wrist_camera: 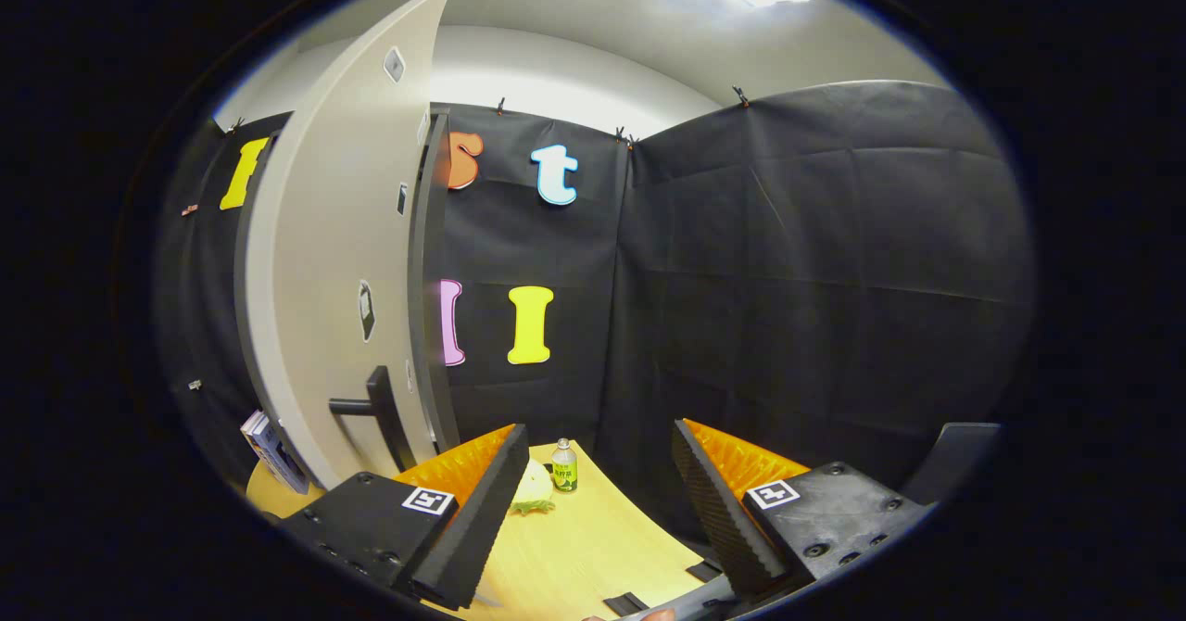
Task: Open the shoe cabinet door, grab the shoes and put them into the shoe cabinet, then close the shoe cabinet door.
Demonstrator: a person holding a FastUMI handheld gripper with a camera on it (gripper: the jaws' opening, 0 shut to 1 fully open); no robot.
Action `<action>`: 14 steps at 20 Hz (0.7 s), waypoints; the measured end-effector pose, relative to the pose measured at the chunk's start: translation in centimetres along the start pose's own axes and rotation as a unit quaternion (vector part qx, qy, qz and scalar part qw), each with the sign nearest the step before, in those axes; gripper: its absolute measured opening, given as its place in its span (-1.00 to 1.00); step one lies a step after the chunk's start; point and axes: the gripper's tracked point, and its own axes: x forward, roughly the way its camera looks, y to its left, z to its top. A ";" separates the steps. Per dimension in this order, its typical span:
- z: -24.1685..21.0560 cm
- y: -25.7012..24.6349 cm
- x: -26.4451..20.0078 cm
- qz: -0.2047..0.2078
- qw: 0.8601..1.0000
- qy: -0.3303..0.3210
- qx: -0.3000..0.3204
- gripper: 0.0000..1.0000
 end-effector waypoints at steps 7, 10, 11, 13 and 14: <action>-0.9 2.2 1.6 0.022 1.000 0.012 -0.005 0.94; -1.5 2.5 1.9 0.025 0.999 0.026 0.021 0.92; -1.7 2.6 1.8 0.027 0.999 0.030 0.032 0.92; -1.8 2.6 1.7 0.025 0.998 0.033 0.047 0.93; -1.7 2.6 1.7 0.023 0.998 0.031 0.044 0.95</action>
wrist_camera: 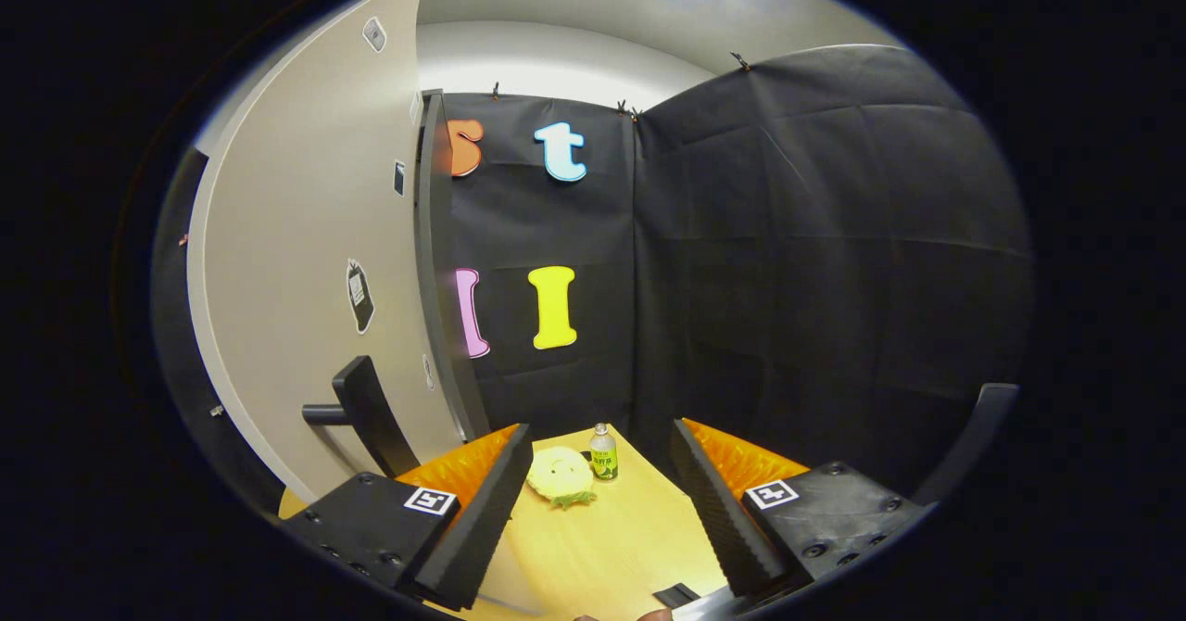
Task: Open the shoe cabinet door, grab the shoes and put them into the shoe cabinet, then close the shoe cabinet door.
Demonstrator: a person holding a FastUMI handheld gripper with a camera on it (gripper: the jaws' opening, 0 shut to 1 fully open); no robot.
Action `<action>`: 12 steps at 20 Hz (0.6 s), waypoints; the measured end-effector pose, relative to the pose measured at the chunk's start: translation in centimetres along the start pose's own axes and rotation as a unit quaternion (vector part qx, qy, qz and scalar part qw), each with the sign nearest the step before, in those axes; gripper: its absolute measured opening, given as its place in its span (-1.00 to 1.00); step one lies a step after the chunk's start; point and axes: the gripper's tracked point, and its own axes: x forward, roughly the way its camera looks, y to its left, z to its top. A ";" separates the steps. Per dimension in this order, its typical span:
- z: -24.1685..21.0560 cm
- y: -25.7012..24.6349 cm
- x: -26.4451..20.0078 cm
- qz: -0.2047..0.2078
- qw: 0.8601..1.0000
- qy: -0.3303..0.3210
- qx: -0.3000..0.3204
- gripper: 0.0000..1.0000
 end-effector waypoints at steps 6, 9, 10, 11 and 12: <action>-0.2 2.8 -1.5 0.015 1.000 0.004 -0.004 0.96; -0.5 5.2 -2.5 0.027 1.000 0.006 -0.004 0.96; -0.7 6.3 -2.8 0.033 0.999 0.007 -0.006 0.95; -0.8 7.4 -3.1 0.040 0.999 0.008 -0.006 0.95; -1.0 8.6 -3.4 0.046 0.999 0.008 -0.005 0.95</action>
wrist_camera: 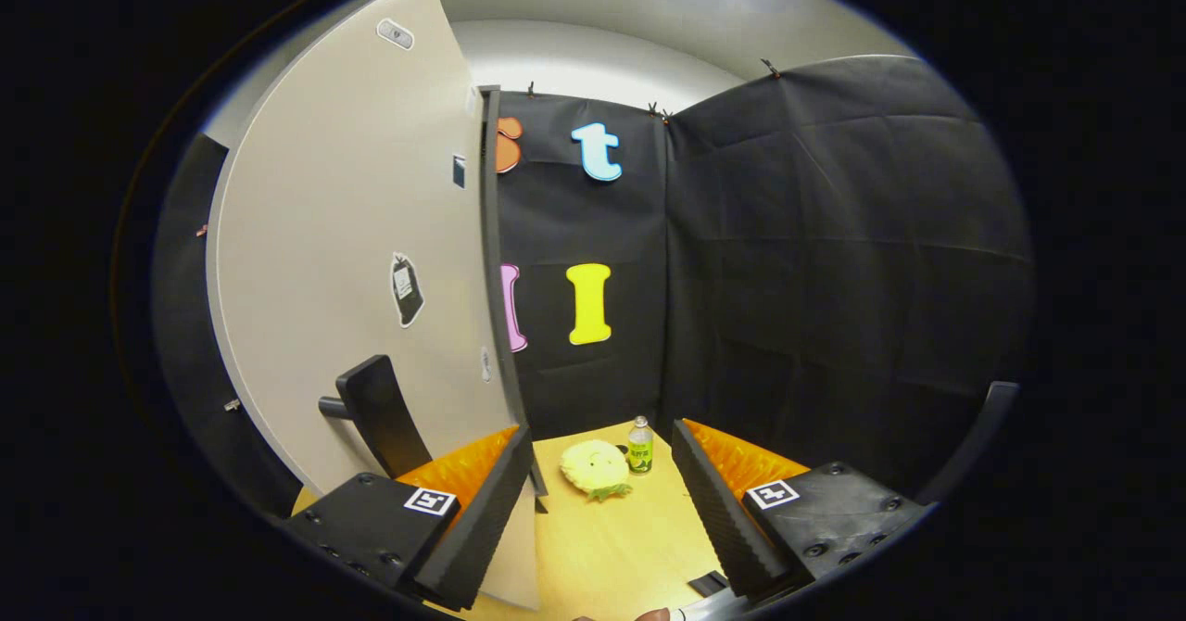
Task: Open the shoe cabinet door, grab the shoes and put them into the shoe cabinet, then close the shoe cabinet door.
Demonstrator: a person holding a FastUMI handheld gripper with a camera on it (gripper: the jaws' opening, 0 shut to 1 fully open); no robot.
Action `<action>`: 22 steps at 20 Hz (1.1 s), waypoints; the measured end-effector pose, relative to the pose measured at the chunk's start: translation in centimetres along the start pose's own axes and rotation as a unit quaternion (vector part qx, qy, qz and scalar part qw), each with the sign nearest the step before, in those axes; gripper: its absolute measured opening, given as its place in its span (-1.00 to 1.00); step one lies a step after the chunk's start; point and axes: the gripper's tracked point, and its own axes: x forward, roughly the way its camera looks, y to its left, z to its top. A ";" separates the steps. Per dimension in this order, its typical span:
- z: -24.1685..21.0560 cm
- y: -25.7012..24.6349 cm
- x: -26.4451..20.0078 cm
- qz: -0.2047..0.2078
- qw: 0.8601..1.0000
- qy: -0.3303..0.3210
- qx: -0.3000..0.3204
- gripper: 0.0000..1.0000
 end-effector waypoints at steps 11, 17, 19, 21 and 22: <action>-2.1 14.7 0.9 0.120 0.993 0.022 0.000 0.96; -3.6 21.2 0.2 0.192 0.980 0.040 -0.009 0.96; -3.4 22.7 -0.2 0.208 0.977 0.036 -0.010 0.96; -3.2 24.1 -1.2 0.220 0.975 0.032 -0.014 0.97; -3.1 24.5 -1.5 0.223 0.974 0.030 -0.019 0.96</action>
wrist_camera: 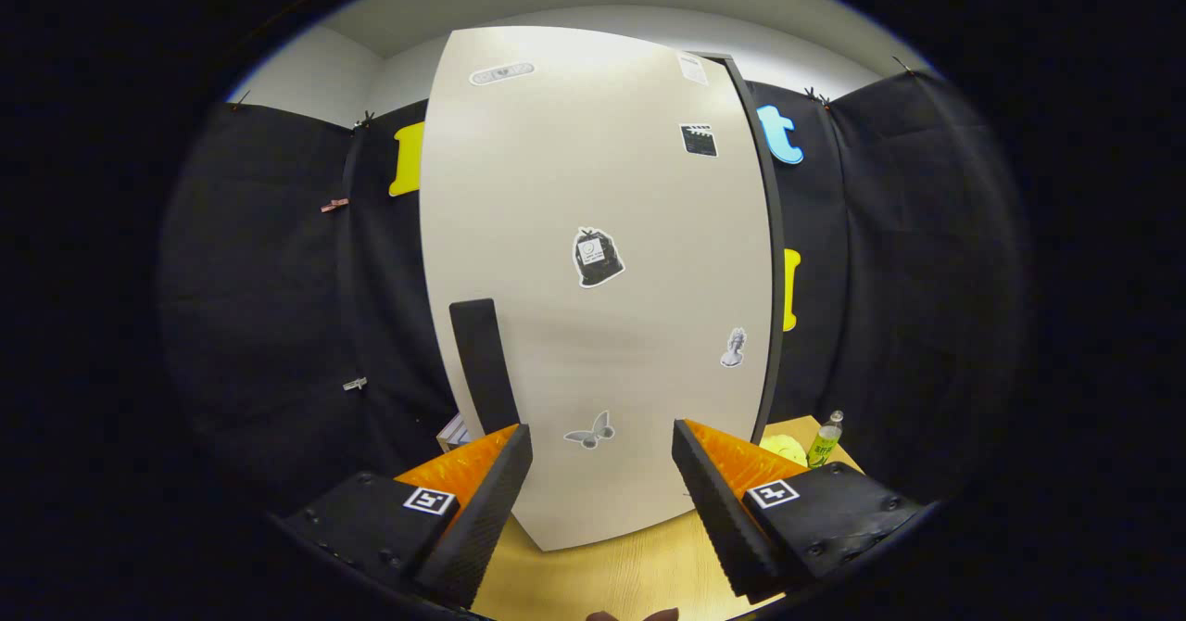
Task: Open the shoe cabinet door, grab the shoes and put them into the shoe cabinet, then close the shoe cabinet door.
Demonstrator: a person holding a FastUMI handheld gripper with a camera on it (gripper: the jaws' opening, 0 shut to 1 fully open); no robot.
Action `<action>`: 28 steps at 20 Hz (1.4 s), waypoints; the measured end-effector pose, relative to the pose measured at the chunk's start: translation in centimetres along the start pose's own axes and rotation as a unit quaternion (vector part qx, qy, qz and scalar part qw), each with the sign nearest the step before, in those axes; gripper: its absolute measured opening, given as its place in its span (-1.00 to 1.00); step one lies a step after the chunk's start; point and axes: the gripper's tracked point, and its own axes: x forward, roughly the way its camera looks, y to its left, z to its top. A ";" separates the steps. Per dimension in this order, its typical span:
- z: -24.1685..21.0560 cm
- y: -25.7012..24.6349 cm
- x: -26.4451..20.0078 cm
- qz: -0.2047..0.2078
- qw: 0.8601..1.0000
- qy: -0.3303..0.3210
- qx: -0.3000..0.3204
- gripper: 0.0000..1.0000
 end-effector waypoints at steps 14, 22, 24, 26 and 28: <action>0.2 -0.6 0.2 -0.003 1.000 -0.010 -0.005 0.97; 0.6 -1.3 0.0 -0.006 1.000 -0.010 0.000 0.97; 0.6 -1.4 0.1 -0.006 1.000 -0.009 0.000 0.97; 0.7 -1.5 0.1 -0.006 1.000 -0.009 0.001 0.97; 0.9 -1.7 0.1 -0.007 1.000 -0.011 0.001 0.97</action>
